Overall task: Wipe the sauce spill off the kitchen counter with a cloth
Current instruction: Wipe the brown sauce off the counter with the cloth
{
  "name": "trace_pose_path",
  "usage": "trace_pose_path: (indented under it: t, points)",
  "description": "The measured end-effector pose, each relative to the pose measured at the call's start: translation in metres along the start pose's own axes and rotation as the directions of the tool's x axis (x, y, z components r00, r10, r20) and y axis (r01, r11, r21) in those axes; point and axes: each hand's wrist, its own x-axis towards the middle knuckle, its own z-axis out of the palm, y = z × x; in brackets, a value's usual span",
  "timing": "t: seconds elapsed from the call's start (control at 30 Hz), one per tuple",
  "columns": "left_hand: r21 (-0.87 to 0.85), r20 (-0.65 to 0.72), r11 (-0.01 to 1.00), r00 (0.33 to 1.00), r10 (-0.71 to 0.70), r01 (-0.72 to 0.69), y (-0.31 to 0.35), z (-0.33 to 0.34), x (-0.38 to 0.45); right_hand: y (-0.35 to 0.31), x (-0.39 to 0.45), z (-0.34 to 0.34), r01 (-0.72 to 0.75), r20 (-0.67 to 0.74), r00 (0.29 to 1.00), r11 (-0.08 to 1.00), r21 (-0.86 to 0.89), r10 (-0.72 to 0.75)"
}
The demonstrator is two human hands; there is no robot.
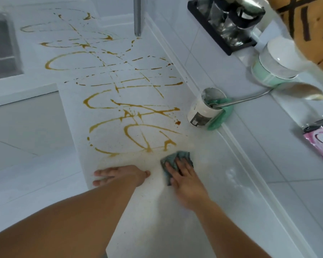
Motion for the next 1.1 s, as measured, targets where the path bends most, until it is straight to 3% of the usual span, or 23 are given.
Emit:
trace_pose_path:
  t: [0.03,0.07,0.13,0.17,0.23,0.3,0.37,0.43,0.47,0.53,0.6,0.63,0.7,0.77,0.83,0.87,0.93,1.0,1.07,1.1]
  points:
    - [-0.020,0.005,1.000,1.000,0.009,-0.008,0.001,0.001,0.000,0.016,0.002,-0.014,0.016,0.025,1.000,1.000,0.019,-0.016]
    - [-0.031,0.010,0.999,1.000,0.010,-0.010,-0.002,0.000,0.002,0.032,0.011,-0.031,-0.066,0.022,0.998,0.990,0.123,0.064]
    - [-0.092,0.005,0.996,1.000,-0.001,0.001,-0.006,0.001,0.008,0.067,0.031,-0.067,-0.357,-0.017,0.917,0.838,0.412,0.399]
    - [-0.094,-0.011,0.995,1.000,0.012,-0.013,-0.010,0.002,0.014,0.074,0.041,-0.076,-0.476,-0.005,0.849,0.770,0.424,0.528]
    - [-0.074,-0.007,0.992,0.995,0.098,-0.098,-0.015,0.000,0.025,0.056,0.055,-0.070,-0.577,0.013,0.792,0.741,0.344,0.610]
    - [-0.027,0.032,0.989,0.989,0.145,-0.144,-0.022,-0.003,0.030,0.004,0.056,-0.035,-0.423,-0.025,0.899,0.881,0.212,0.438]
    - [0.038,0.084,0.986,0.983,0.161,-0.165,-0.026,-0.006,0.032,-0.045,0.040,0.004,-0.093,0.029,0.995,0.996,0.003,0.092]
    - [0.069,0.115,0.965,0.963,0.245,-0.254,-0.030,-0.018,0.030,-0.049,0.037,0.006,0.146,0.158,0.979,0.982,-0.123,-0.125]
    - [0.022,0.172,0.945,0.932,0.319,-0.327,-0.029,-0.029,0.029,-0.031,0.044,-0.006,0.167,0.188,0.973,0.975,-0.148,-0.138]
    - [-0.172,0.258,0.915,0.879,0.401,-0.366,-0.037,-0.059,0.035,0.008,0.064,-0.037,-0.106,0.150,0.983,0.994,-0.032,0.109]
    - [-0.300,0.365,0.919,0.859,0.359,-0.257,-0.049,-0.088,0.035,0.030,0.082,-0.061,-0.384,0.128,0.914,0.923,-0.038,0.385]
    - [-0.339,0.427,0.923,0.845,0.323,-0.181,-0.056,-0.099,0.036,0.021,0.089,-0.060,-0.437,0.088,0.894,0.898,-0.059,0.440]
    - [-0.355,0.478,0.922,0.818,0.320,-0.154,-0.071,-0.104,0.039,-0.033,0.087,-0.036,-0.372,-0.009,0.928,0.923,-0.096,0.373]
    - [-0.313,0.405,0.922,0.845,0.348,-0.229,-0.080,-0.103,0.044,-0.101,0.066,0.007,-0.174,-0.034,0.985,0.981,-0.081,0.172]
    - [-0.135,0.211,0.917,0.894,0.396,-0.374,-0.090,-0.104,0.049,-0.144,0.038,0.031,-0.004,0.112,0.994,0.996,-0.084,0.013]
    - [-0.029,0.119,0.903,0.895,0.429,-0.429,-0.096,-0.108,0.053,-0.146,0.033,0.032,0.058,0.169,0.985,0.993,-0.102,-0.041]
    - [0.008,-0.016,0.886,0.886,0.464,-0.464,-0.112,-0.125,0.069,-0.115,0.046,0.017,0.087,0.185,0.981,0.979,-0.185,-0.052]
    - [0.135,-0.177,0.875,0.858,0.483,-0.465,-0.130,-0.153,0.090,-0.075,0.067,-0.010,-0.204,0.131,0.965,0.965,-0.166,0.226]
    - [0.274,-0.249,0.839,0.808,0.534,-0.470,-0.144,-0.173,0.110,-0.062,0.077,-0.027,-0.503,0.097,0.852,0.855,-0.123,0.515]
    - [0.315,-0.255,0.818,0.787,0.562,-0.482,-0.147,-0.179,0.117,-0.074,0.078,-0.025,-0.549,0.077,0.826,0.828,-0.113,0.558]
